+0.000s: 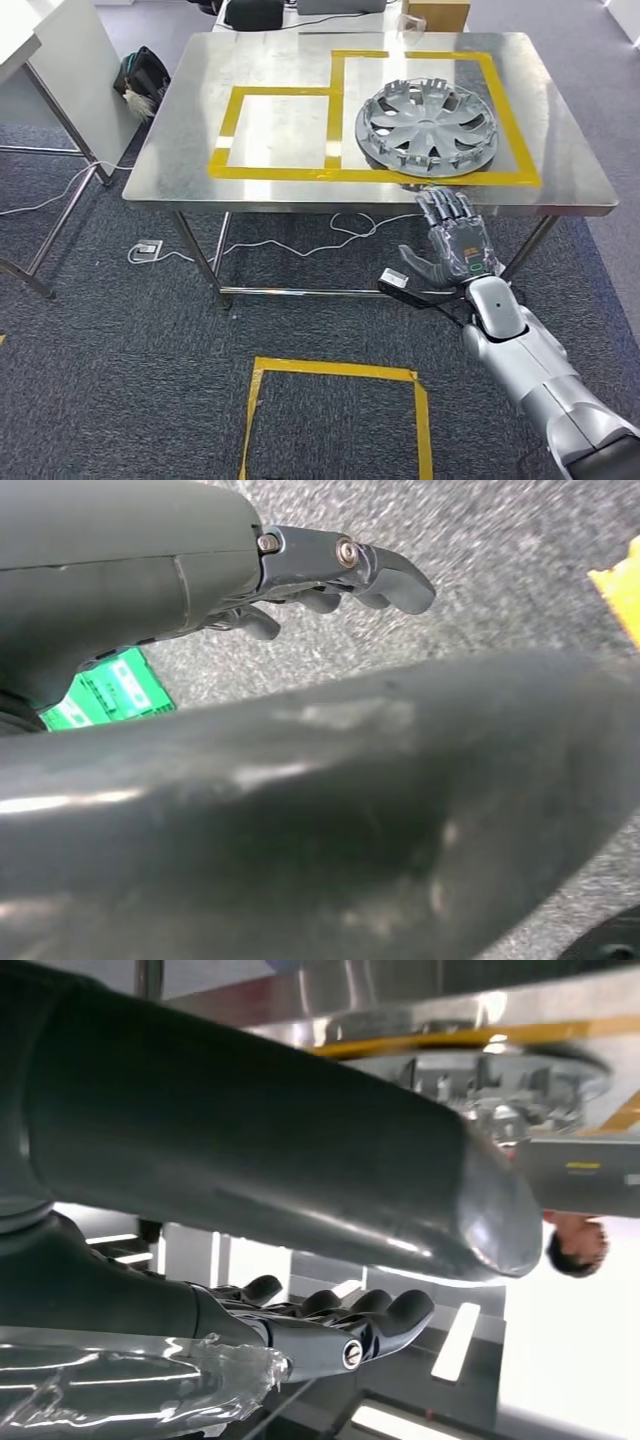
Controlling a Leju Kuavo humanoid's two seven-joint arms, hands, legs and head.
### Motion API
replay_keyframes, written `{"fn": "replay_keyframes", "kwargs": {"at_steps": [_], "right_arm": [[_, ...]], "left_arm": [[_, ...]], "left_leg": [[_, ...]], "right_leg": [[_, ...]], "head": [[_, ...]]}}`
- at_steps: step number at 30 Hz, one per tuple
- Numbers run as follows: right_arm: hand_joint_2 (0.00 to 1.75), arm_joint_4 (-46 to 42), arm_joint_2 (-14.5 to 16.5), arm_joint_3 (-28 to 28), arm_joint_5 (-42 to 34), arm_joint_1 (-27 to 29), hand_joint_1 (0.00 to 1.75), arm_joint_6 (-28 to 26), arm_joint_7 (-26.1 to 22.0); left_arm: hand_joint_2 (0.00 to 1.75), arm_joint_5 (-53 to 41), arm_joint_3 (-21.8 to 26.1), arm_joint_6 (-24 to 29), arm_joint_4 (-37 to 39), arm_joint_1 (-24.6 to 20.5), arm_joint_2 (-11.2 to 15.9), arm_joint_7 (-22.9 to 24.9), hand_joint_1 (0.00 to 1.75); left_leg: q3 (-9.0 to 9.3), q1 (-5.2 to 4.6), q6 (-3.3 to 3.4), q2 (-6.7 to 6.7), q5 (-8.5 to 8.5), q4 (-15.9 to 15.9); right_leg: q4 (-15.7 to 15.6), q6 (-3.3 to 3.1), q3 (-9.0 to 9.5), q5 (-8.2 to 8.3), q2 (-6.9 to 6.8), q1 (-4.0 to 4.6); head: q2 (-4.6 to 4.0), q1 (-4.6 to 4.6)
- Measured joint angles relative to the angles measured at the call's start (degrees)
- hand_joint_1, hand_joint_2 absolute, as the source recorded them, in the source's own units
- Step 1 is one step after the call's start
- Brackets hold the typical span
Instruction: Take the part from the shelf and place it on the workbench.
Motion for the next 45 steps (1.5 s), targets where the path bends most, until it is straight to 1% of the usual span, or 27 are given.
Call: {"fn": "replay_keyframes", "kwargs": {"at_steps": [1, 2, 3, 4, 5, 6, 7, 8, 9, 10, 11, 12, 13, 14, 15, 16, 17, 18, 19, 20, 22, 26, 28, 31, 33, 38, 45], "right_arm": [[0.00, 0.0, 0.0, 0.0, 0.0, 0.0, 0.00, 0.0, 0.0], [0.00, 0.0, 0.0, -0.1, 0.1, -0.1, 0.00, 0.0, 0.0], [0.00, -0.1, 0.0, -0.1, 0.1, -0.2, 0.00, 0.0, 0.0], [0.00, -0.1, -0.1, -0.2, 0.1, -0.3, 0.00, -0.1, 0.1], [0.00, -0.1, -0.1, -0.2, 0.2, -0.3, 0.00, -0.2, 0.1], [0.00, -0.1, -0.1, -0.2, 0.3, -0.2, 0.00, -0.3, 0.2], [0.00, -0.1, -0.1, -0.2, 0.5, 0.0, 0.00, -0.4, 0.3], [0.00, -0.1, -0.2, -0.2, 0.6, 0.2, 0.00, -0.6, 0.5], [0.00, -0.1, -0.3, -0.2, 0.7, 0.5, 0.00, -0.9, 0.6], [0.00, -0.1, -0.4, -0.2, 0.8, 0.7, 0.00, -1.1, 0.7], [0.00, -0.1, -0.6, -0.3, 0.8, 1.0, 0.00, -1.5, 0.7], [0.00, -0.1, -0.8, -0.4, 0.8, 1.3, 0.00, -1.7, 0.8], [0.00, -0.1, -1.0, -0.5, 0.8, 1.7, 0.00, -1.9, 0.8], [0.00, -0.1, -1.2, -0.6, 0.7, 2.1, 0.00, -2.0, 0.8], [0.00, -0.1, -1.3, -0.7, 0.7, 2.4, 0.00, -2.1, 0.8], [0.00, -0.1, -1.5, -0.9, 0.7, 2.5, 0.00, -2.1, 0.8], [0.00, -0.2, -1.6, -1.1, 0.7, 2.5, 0.00, -2.2, 0.8], [0.00, -0.3, -1.8, -1.3, 0.7, 2.5, 0.00, -2.3, 0.8], [0.00, -0.4, -2.0, -1.6, 0.7, 2.6, 0.00, -2.5, 0.8], [0.00, -0.6, -2.3, -1.8, 0.6, 2.8, 0.00, -2.7, 0.8], [0.00, -0.8, -2.9, -2.2, 0.5, 3.7, 0.00, -3.1, 0.8], [0.00, -1.7, -4.5, -3.4, 0.1, 5.5, 0.00, -3.7, 0.6], [0.00, -2.2, -5.3, -4.0, 0.1, 6.4, 0.00, -3.9, 0.5], [0.00, -2.9, -6.2, -4.8, 0.0, 7.3, 0.00, -4.0, 0.3], [0.00, -3.2, -6.8, -5.4, 0.0, 7.8, 0.00, -4.0, 0.2], [0.00, -3.8, -7.8, -6.1, 0.0, 8.6, 0.00, -4.0, 0.0], [0.00, -4.1, -8.1, -6.5, 0.0, 9.1, 0.00, -4.0, 0.0]], "left_arm": [[0.00, 0.0, 0.0, 0.0, 0.0, -0.1, 0.0, 0.0, 0.00], [0.00, 0.0, 0.0, 0.0, 0.0, -0.1, 0.0, 0.0, 0.00], [0.00, 0.0, 0.0, 0.0, 0.0, -0.2, 0.0, 0.0, 0.00], [0.00, 0.0, 0.0, 0.0, 0.0, -0.3, 0.0, 0.0, 0.00], [0.00, 0.1, 0.0, 0.0, 0.1, -0.4, -0.1, 0.0, 0.00], [0.00, 0.2, 0.0, 0.1, 0.1, -0.3, -0.1, 0.0, 0.00], [0.00, 0.3, 0.0, 0.1, 0.2, -0.3, -0.1, 0.0, 0.00], [0.00, 0.4, 0.1, 0.2, 0.3, -0.2, -0.1, 0.0, 0.00], [0.00, 0.4, 0.1, 0.3, 0.3, -0.1, 0.0, 0.0, 0.00], [0.00, 0.5, 0.2, 0.4, 0.4, -0.1, 0.0, 0.0, 0.00], [0.00, 0.7, 0.3, 0.5, 0.5, 0.1, 0.0, 0.0, 0.00], [0.00, 0.8, 0.4, 0.6, 0.6, 0.3, 0.0, -0.1, 0.00], [0.00, 0.9, 0.5, 0.6, 0.8, 0.4, 0.0, -0.1, 0.00], [0.00, 1.0, 0.7, 0.6, 1.0, 0.6, 0.0, -0.2, 0.00], [0.00, 1.0, 0.8, 0.6, 1.1, 0.7, -0.1, -0.2, 0.00], [0.00, 1.0, 1.0, 0.7, 1.2, 0.7, -0.1, -0.2, 0.00], [0.00, 1.1, 1.1, 0.7, 1.4, 0.7, -0.1, -0.3, 0.00], [0.00, 1.2, 1.3, 0.9, 1.6, 0.7, -0.1, -0.4, 0.00], [0.00, 1.4, 1.4, 1.1, 1.7, 0.7, -0.1, -0.6, 0.00], [0.00, 1.6, 1.5, 1.3, 1.9, 0.7, 0.0, -0.8, 0.00], [0.00, 2.0, 1.6, 1.7, 2.4, 0.7, 0.0, -1.1, 0.00], [0.00, 2.6, 2.3, 2.1, 3.2, 1.1, 0.0, -1.3, 0.00], [0.00, 2.9, 2.7, 2.2, 3.4, 1.3, 0.0, -1.5, 0.00], [0.00, 3.3, 2.9, 2.2, 3.8, 1.5, 0.0, -1.8, 0.00], [0.00, 3.5, 3.0, 2.3, 3.9, 1.6, -0.1, -1.9, 0.00], [0.00, 3.6, 3.2, 2.5, 4.1, 1.7, -0.1, -1.9, 0.00], [0.00, 3.9, 3.3, 2.5, 4.1, 1.8, -0.2, -1.9, 0.00]], "left_leg": [[2.86, 0.24, -0.25, 0.00, 1.15, -3.4], [6.04, 0.38, -0.41, -0.04, 1.20, -7.7], [8.44, 0.42, -0.15, -0.13, 0.65, -11.3], [9.88, 0.38, 0.28, -0.19, -0.13, -13.7], [10.25, 0.18, 0.94, -0.25, -0.51, -14.8], [9.88, 0.09, 1.74, -0.23, -0.22, -14.8], [9.60, 0.04, 2.32, -0.11, 0.23, -14.9], [9.28, 0.03, 2.89, -0.02, 0.75, -14.9], [8.83, 0.04, 3.37, 0.05, 1.31, -15.0], [8.30, -0.02, 3.66, 0.10, 1.80, -15.0], [7.74, -0.12, 3.83, 0.09, 2.25, -14.9], [7.18, -0.22, 3.89, 0.08, 2.67, -14.9], [6.72, -0.32, 3.89, 0.07, 3.03, -14.9], [6.34, -0.39, 3.85, 0.06, 3.35, -14.9], [6.06, -0.43, 3.76, 0.04, 3.61, -14.8], [5.90, -0.45, 3.63, 0.04, 3.81, -14.8], [5.73, -0.55, 3.43, 0.05, 3.97, -14.8], [5.56, -0.62, 3.21, 0.06, 4.13, -14.7], [5.39, -0.72, 3.22, 0.07, 4.25, -14.6], [5.21, -0.81, 3.33, 0.08, 4.37, -14.5], [5.03, -0.83, 3.59, 0.08, 4.66, -14.5], [4.69, -0.71, 2.83, 0.09, 5.36, -15.1], [4.51, -0.63, 2.53, 0.09, 5.57, -15.2], [4.23, -0.56, 2.25, 0.09, 5.82, -15.2], [4.03, -0.54, 2.17, 0.09, 5.96, -15.2], [3.57, -0.60, 2.25, 0.09, 6.24, -15.2], [3.31, -0.73, 2.40, 0.08, 6.46, -15.2]], "right_leg": [[0.2, 0.33, -0.80, 0.59, 0.01, -0.08], [0.6, 0.67, -1.55, 1.01, 0.02, -0.11], [0.8, 1.04, -2.10, 1.43, 0.02, -0.08], [0.9, 1.39, -2.47, 1.89, 0.03, -0.04], [0.8, 1.71, -2.68, 2.38, 0.03, -0.07], [0.6, 2.08, -2.76, 2.93, 0.04, -0.17], [0.6, 2.40, -3.06, 2.87, 0.05, -0.32], [1.6, 2.68, -3.65, 1.95, 0.06, -0.45], [4.0, 2.92, -4.74, 0.13, 0.08, -0.53], [7.7, 3.10, -6.23, -2.35, 0.10, -0.56], [12.0, 3.21, -7.73, -4.79, 0.12, -0.56], [15.8, 3.26, -8.83, -6.63, 0.14, -0.55], [17.8, 3.23, -8.92, -7.54, 0.15, -0.53], [17.3, 3.09, -7.74, -7.45, 0.16, -0.50], [14.5, 2.89, -5.35, -6.54, 0.17, -0.46], [10.2, 2.63, -2.18, -5.36, 0.17, -0.39], [5.9, 2.37, 0.80, -4.60, 0.16, -0.27], [2.8, 2.14, 2.86, -4.10, 0.15, -0.18], [1.1, 2.09, 3.93, -3.93, 0.15, -0.11], [0.6, 2.11, 4.13, -3.94, 0.15, -0.06], [0.5, 2.15, 3.83, -3.58, 0.18, -0.04], [0.6, 1.55, 3.20, -3.21, 0.19, 0.14], [0.6, 1.35, 3.00, -3.08, 0.17, 0.22], [0.7, 1.20, 2.73, -2.87, 0.15, 0.28], [0.7, 1.21, 2.55, -2.73, 0.13, 0.28], [0.7, 1.28, 2.12, -2.35, 0.14, 0.21], [0.7, 1.43, 1.88, -2.09, 0.13, 0.08]], "head": [[0.00, -0.02], [0.00, -0.04], [0.00, -0.05], [0.00, -0.06], [0.00, -0.02], [0.00, -0.01], [0.00, 0.02], [0.00, 0.15], [0.00, 0.27], [0.00, 0.44], [0.00, 0.55], [0.00, 0.57], [0.00, 0.56], [0.00, 0.57], [0.00, 0.56], [0.00, 0.56], [0.00, 0.56], [0.00, 0.52], [0.00, 0.49], [0.00, 0.46], [0.00, 0.43], [0.00, 0.44], [0.00, 0.45], [0.00, 0.46], [0.00, 0.47], [0.00, 0.48], [0.00, 0.48]]}}
